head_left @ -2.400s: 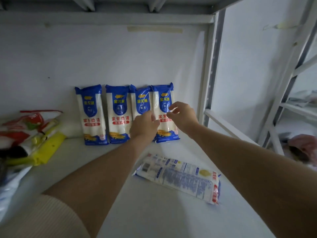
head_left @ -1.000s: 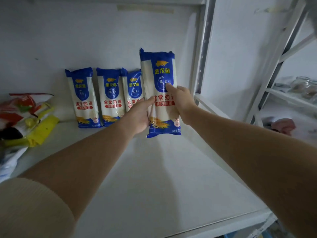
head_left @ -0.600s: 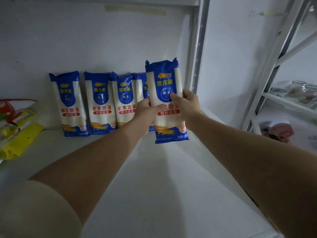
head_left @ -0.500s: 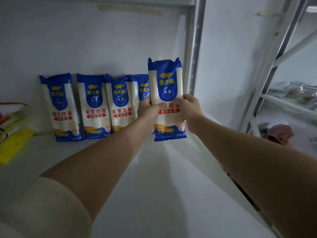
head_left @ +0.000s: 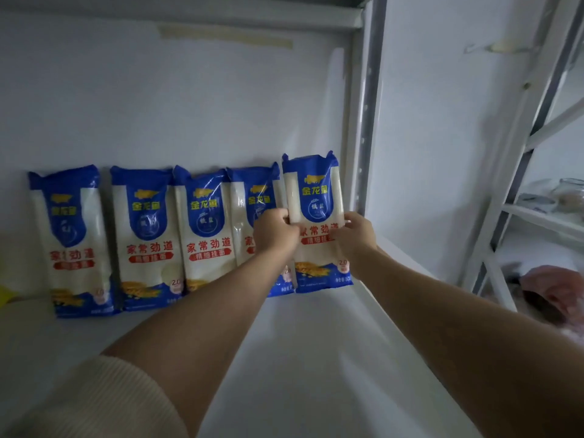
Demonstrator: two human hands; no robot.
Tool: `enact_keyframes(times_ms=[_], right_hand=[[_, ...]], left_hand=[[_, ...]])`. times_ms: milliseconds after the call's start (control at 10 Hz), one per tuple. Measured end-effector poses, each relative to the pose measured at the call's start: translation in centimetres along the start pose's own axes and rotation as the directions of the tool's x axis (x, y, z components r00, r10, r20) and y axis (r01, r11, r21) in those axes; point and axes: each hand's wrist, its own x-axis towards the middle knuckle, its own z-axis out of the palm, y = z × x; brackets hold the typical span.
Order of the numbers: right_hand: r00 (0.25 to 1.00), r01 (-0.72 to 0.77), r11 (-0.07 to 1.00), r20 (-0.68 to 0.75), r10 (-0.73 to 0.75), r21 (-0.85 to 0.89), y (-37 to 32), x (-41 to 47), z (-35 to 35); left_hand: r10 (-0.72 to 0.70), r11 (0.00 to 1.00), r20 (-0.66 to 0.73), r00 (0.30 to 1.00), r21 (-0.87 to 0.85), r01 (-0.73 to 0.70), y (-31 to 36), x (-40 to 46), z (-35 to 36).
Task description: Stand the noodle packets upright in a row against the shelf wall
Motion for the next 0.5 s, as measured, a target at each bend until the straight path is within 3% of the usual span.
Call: enact_keyframes(times_ms=[100, 300, 400, 500], right_hand=[[1.000, 0.010, 0.999, 0.006, -0.010, -0.032, 0.8, 1.4, 0.6], [1.000, 0.001, 0.993, -0.013, -0.002, -0.120, 1.9, 2.5, 1.9], [0.997, 0.060, 0.981, -0.028, -0.067, -0.187, 2.1, 2.3, 2.1], [0.949, 0.255, 0.931, -0.119, -0.293, -0.261, 1.4, 1.1, 2.1]], left_hand=[[0.029, 0.996, -0.086, 0.996, 0.092, -0.021, -0.7, 0.9, 0.4], [0.207, 0.891, -0.079, 0.975, 0.427, -0.154, -1.4, 0.9, 0.6], [0.232, 0.894, -0.028, 0.972, 0.400, -0.202, -1.7, 0.4, 0.4], [0.216, 0.926, -0.001, 0.976, 0.318, -0.205, -1.3, -0.6, -0.2]])
